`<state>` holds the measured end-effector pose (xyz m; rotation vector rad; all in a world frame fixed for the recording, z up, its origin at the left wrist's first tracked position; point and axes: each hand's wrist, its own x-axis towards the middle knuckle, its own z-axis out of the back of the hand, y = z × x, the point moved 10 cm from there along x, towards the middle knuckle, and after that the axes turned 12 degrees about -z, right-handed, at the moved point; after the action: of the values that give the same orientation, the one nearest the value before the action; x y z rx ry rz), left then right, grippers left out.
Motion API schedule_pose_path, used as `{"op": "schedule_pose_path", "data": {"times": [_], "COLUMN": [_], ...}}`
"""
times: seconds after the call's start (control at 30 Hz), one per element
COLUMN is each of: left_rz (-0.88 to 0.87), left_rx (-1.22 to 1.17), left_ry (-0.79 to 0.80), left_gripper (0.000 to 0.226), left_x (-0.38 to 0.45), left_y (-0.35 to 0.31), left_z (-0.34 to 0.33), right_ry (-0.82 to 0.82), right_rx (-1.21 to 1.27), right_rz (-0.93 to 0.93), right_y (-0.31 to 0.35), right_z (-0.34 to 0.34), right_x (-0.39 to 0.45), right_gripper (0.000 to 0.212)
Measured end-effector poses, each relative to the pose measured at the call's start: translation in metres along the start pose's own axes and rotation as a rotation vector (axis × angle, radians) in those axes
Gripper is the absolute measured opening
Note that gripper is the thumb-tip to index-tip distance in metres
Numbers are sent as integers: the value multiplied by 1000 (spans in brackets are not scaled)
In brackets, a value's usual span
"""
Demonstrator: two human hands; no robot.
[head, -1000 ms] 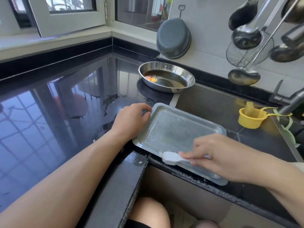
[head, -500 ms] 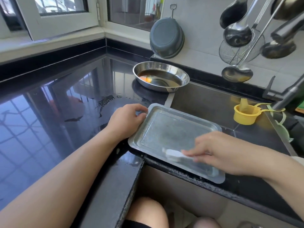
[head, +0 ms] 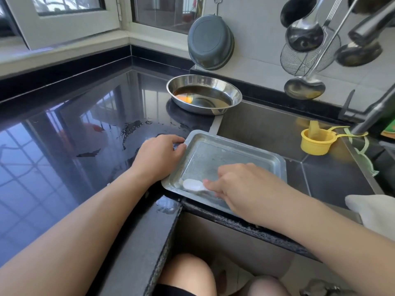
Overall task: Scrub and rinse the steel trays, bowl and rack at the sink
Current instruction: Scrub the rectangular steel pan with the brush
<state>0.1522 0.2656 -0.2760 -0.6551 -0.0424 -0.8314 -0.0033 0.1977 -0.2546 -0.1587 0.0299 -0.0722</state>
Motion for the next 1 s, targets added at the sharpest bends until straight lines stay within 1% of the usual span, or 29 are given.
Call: {"op": "schedule_pose_path", "data": {"times": [0.07,0.13,0.2,0.27,0.43,0.5,0.63,0.7,0.8,0.87,0.9,0.97,1.0], "left_rz": [-1,-5,-14,-23,-47,-44,-38,-40,-33,-27,-24,-22,-23], "left_rx": [1,8,9,12,26,35,-3,-14,-34,-34,-26,-7,-7], "left_ry": [-3,-6,-7,-7,-7,-5,4,-4,-26,-23,-20,-10,-4], "left_gripper": [34,36,37,36,33,34,34,31,29,28,28,28,29], "left_x": [-2,-1,0,1,-2,-3,-3,-4,-4,-3,-3,-3,-4], "left_y": [-1,0,1,0,-7,-6,-5,-5,-5,-6,-7,-8,-8], "left_z": [2,3,1,0,0,0,1,2,4,3,3,3,3], "right_ry": [54,138,236,278,180,142,105,121,188,245,266,262,236], "right_rx": [15,32,52,81,97,107,95,109,164,208,190,142,127], "right_rz": [-12,-64,-110,-114,-90,-117,-277,-311,-189,-108,-88,-102,-150], "right_y": [-12,-34,-52,-56,-23,-18,-56,-71,-50,-31,-27,-34,-47], "right_z": [-4,-7,-9,-10,-8,-10,-12,-11,-12,-10,-10,-10,-10], "right_x": [-12,-30,-46,-47,-1,19,43,45,30,10,3,5,13], "right_gripper": [34,39,41,38,31,30,30,31,31,36,37,37,35]}}
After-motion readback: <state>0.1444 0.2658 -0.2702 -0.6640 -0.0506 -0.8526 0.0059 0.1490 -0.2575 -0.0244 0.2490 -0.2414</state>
